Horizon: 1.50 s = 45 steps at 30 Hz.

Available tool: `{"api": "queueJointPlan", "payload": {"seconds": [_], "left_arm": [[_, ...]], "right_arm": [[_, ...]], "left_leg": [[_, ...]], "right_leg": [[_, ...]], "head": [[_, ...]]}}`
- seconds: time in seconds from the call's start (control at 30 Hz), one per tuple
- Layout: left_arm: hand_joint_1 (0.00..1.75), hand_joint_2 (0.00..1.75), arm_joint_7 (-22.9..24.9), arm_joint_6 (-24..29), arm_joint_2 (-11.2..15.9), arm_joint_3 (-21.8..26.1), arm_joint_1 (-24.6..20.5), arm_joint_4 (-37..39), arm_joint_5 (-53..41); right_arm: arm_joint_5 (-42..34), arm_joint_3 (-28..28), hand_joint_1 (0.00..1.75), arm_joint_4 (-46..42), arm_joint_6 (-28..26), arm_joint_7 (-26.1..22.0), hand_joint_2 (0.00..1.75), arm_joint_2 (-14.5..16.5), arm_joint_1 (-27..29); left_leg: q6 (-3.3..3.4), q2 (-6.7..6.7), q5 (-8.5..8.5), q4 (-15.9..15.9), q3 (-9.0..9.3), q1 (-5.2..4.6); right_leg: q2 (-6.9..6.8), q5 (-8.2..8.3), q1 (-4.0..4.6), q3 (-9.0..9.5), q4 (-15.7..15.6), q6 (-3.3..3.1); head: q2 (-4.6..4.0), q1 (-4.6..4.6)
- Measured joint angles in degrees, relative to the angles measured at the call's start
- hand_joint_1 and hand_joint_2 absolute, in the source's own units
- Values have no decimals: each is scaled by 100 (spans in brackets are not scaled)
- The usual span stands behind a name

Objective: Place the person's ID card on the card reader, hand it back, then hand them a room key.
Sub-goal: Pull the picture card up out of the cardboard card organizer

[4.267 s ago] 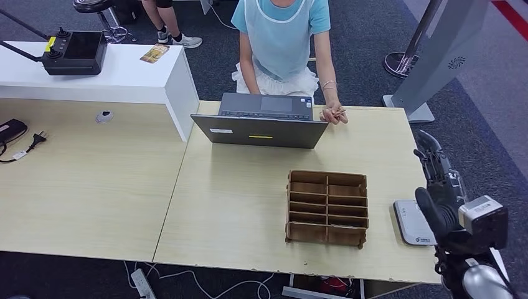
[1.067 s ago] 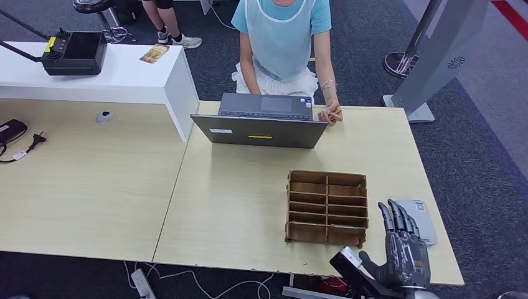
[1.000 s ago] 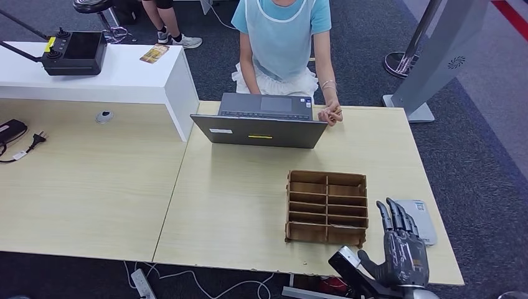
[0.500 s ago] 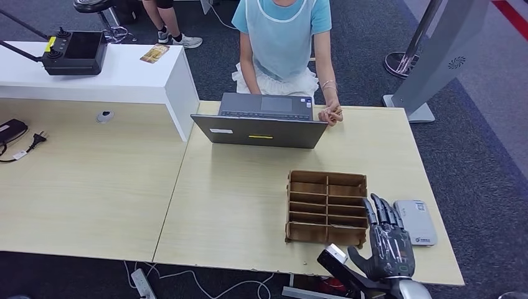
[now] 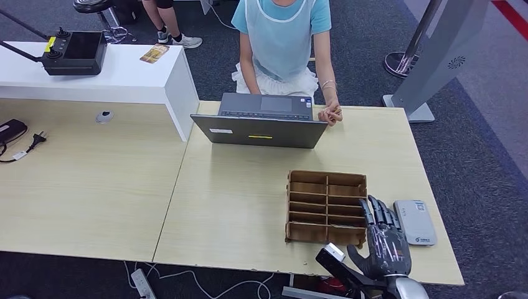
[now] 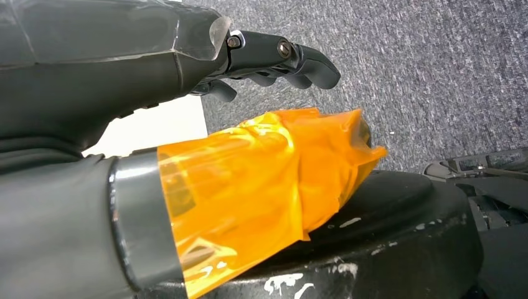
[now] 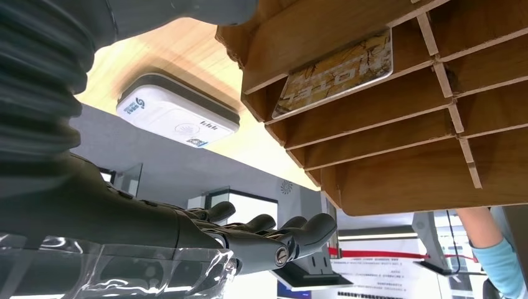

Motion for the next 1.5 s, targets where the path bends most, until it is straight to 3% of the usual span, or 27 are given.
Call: {"api": "queueJointPlan", "payload": {"seconds": [1.5], "left_arm": [[0,0,-4,-51,-2,0,-5,0,-16]], "right_arm": [[56,13,34,198,199,-79,175,163,-146]], "left_leg": [[0,0,0,0,0,0]], "right_leg": [[0,0,0,0,0,0]], "head": [[0,1]]}}
